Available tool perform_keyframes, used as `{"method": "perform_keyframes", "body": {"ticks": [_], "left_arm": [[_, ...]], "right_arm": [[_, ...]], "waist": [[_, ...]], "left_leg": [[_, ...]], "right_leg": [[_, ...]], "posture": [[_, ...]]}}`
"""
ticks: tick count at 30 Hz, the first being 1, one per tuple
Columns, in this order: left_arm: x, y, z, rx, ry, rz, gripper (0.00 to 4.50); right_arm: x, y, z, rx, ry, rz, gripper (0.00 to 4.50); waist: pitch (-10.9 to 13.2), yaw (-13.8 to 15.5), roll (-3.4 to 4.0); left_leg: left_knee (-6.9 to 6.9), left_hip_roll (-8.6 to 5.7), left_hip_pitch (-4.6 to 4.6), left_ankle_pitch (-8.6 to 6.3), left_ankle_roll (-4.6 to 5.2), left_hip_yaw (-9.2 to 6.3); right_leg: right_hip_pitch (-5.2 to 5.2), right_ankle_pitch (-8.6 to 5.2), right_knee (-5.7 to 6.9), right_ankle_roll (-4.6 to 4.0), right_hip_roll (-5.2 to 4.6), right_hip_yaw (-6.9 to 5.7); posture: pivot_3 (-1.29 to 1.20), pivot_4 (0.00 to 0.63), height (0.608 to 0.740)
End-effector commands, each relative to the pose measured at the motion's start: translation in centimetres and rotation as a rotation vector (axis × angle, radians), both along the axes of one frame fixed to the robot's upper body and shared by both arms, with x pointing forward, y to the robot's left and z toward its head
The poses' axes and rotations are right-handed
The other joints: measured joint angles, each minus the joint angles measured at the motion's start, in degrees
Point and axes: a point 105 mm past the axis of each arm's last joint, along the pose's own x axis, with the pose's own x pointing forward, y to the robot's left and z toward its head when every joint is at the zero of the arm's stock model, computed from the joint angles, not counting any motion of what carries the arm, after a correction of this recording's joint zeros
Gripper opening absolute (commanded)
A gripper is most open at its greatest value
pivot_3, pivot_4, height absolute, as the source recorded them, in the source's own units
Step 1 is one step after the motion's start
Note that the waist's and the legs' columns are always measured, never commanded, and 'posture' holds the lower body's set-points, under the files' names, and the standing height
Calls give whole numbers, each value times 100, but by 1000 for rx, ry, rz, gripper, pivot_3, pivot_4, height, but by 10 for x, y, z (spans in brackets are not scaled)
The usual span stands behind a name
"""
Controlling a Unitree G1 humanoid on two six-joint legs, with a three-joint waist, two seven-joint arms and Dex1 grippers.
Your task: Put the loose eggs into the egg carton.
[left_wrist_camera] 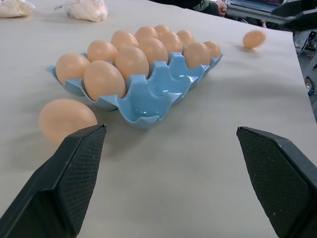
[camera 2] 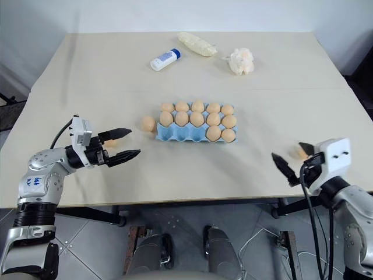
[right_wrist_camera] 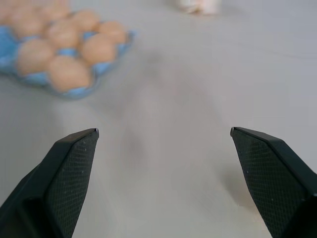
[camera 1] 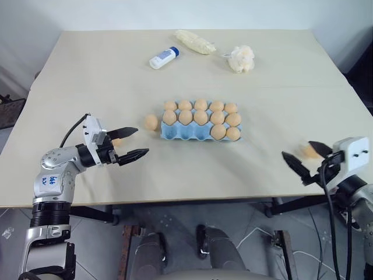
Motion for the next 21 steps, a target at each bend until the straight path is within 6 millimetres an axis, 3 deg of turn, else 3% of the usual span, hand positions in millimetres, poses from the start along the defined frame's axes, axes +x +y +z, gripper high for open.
{"method": "perform_keyframes", "body": {"ticks": [1, 5, 12, 21], "left_arm": [[-2, -1, 11, -9, -43, -9, 4500], [-1, -4, 10, -15, -42, -9, 4500], [2, -8, 13, -24, -50, -6, 4500], [-3, -5, 12, -29, -51, 23, 4500]], "right_arm": [[3, -44, 16, 7, -91, -228, 4474], [19, -63, 15, 51, -98, -309, 4474], [64, -100, 2, 112, -111, -471, 4474], [84, -136, -16, 50, -131, -616, 4474]], "waist": [[0, -1, 0], [0, -13, 1], [2, -51, 5], [5, -48, 10]], "left_leg": [[1, 0, 0, 0, 0, 0], [1, -1, 1, 0, 0, -1], [1, -7, 7, 16, 18, 7], [-11, -15, 7, 16, 12, 8]], "right_leg": [[0, 0, 0, 0, 0, -1], [1, 0, 1, -1, 1, 1], [0, 2, 7, 1, 3, 5], [-4, 3, 17, 4, 4, 7]], "posture": [[0, 150, 740], [0, 150, 740], [0, 150, 740], [0, 150, 740]]}}
